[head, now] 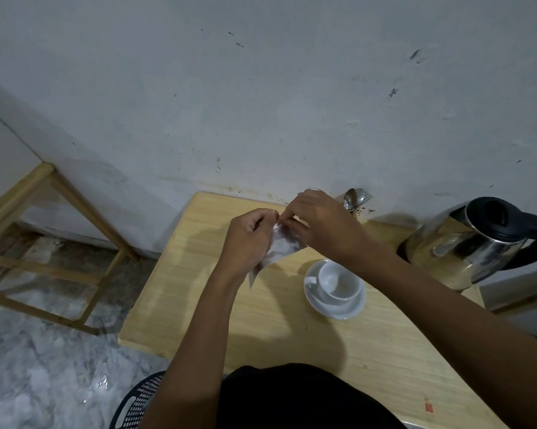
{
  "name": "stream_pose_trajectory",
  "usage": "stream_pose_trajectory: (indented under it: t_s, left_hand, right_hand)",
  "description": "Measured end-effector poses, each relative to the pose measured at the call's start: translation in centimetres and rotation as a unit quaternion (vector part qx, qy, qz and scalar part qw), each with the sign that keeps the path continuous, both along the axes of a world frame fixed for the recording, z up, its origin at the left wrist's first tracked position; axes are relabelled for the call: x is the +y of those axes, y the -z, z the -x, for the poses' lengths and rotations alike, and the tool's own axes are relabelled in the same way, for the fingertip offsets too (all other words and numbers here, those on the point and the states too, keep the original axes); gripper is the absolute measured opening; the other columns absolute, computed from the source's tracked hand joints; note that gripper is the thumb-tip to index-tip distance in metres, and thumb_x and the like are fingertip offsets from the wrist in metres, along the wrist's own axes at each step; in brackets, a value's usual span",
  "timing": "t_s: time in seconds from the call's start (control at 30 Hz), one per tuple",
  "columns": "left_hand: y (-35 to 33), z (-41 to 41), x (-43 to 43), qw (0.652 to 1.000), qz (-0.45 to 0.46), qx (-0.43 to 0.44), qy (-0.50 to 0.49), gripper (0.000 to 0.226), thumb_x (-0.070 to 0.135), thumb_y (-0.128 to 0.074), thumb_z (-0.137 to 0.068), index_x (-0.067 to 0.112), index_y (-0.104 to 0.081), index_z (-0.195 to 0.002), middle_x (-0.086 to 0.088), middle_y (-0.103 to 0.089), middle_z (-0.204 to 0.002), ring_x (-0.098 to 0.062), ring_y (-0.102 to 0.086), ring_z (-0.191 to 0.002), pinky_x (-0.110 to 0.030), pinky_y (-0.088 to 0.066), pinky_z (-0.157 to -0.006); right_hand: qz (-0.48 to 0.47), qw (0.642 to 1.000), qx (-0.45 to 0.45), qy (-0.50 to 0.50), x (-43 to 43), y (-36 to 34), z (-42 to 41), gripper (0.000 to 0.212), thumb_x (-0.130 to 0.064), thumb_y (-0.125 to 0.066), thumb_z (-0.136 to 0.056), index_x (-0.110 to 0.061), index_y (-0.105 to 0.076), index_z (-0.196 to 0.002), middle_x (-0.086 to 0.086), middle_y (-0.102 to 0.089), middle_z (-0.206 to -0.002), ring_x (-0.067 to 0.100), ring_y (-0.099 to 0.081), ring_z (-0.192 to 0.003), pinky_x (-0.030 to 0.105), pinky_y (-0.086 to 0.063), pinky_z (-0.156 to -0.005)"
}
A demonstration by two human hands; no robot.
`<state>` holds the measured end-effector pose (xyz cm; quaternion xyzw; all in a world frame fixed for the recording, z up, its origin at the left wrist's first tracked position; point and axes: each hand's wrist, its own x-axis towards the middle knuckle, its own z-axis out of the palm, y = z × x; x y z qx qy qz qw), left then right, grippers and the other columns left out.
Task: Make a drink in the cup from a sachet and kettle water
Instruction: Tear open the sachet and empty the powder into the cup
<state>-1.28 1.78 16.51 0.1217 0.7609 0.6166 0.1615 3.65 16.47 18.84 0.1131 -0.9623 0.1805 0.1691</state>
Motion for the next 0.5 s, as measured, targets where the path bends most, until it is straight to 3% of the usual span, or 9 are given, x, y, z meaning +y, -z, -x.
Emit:
stream_pose_trajectory:
  t_s: [0.07, 0.13, 0.27, 0.4, 0.5]
  left_hand:
    - [0.1, 0.1, 0.0, 1.000, 0.010, 0.022, 0.015, 0.024, 0.022, -0.051, -0.094, 0.015, -0.072, -0.086, -0.006, -0.072, -0.082, -0.006, -0.061, -0.072, -0.019, -0.048, -0.065]
    - [0.2, 0.1, 0.0, 0.999, 0.018, 0.042, 0.019, 0.024, 0.023, -0.050, -0.095, 0.017, -0.072, -0.085, 0.001, -0.070, -0.077, -0.003, -0.060, -0.069, -0.016, -0.045, -0.063]
    - [0.2, 0.1, 0.3, 0.996, 0.029, 0.083, 0.017, 0.023, 0.024, -0.050, -0.095, 0.021, -0.070, -0.085, 0.012, -0.066, -0.071, 0.003, -0.056, -0.065, -0.011, -0.043, -0.060]
    - [0.2, 0.1, 0.7, 0.999, 0.013, 0.041, -0.007, 0.023, 0.021, -0.052, -0.094, 0.014, -0.071, -0.084, 0.007, -0.066, -0.071, -0.002, -0.057, -0.066, -0.017, -0.045, -0.064]
    - [0.5, -0.1, 0.6, 0.999, -0.018, -0.033, -0.010, 0.023, 0.018, -0.052, -0.094, 0.009, -0.072, -0.086, -0.007, -0.070, -0.082, -0.014, -0.063, -0.077, -0.029, -0.051, -0.073]
  right_hand:
    - [0.092, 0.992, -0.077, 0.044, 0.6, -0.4, 0.0, 0.005, -0.023, -0.071, -0.086, -0.018, -0.074, -0.087, -0.005, -0.069, -0.078, 0.010, -0.056, -0.072, 0.028, -0.047, -0.073]
    - [0.160, 0.976, -0.136, 0.063, 1.2, -0.6, 0.3, 0.004, -0.026, -0.075, -0.083, -0.022, -0.075, -0.085, -0.012, -0.067, -0.074, 0.002, -0.057, -0.069, 0.018, -0.046, -0.068]
    - [0.174, 0.972, -0.139, 0.069, 1.6, -0.5, 0.5, 0.003, -0.024, -0.075, -0.083, -0.022, -0.076, -0.082, -0.018, -0.061, -0.066, -0.001, -0.055, -0.066, 0.007, -0.039, -0.063]
    - [0.097, 0.994, -0.044, 0.024, 1.1, 0.5, 0.2, 0.002, -0.011, -0.070, -0.083, -0.011, -0.072, -0.081, -0.002, -0.066, -0.073, 0.019, -0.058, -0.074, 0.031, -0.047, -0.069]
    - [0.016, 0.999, 0.017, -0.028, 0.6, 1.3, -0.1, 0.006, 0.000, -0.064, -0.080, -0.003, -0.068, -0.078, 0.006, -0.066, -0.074, 0.026, -0.059, -0.073, 0.029, -0.045, -0.068]
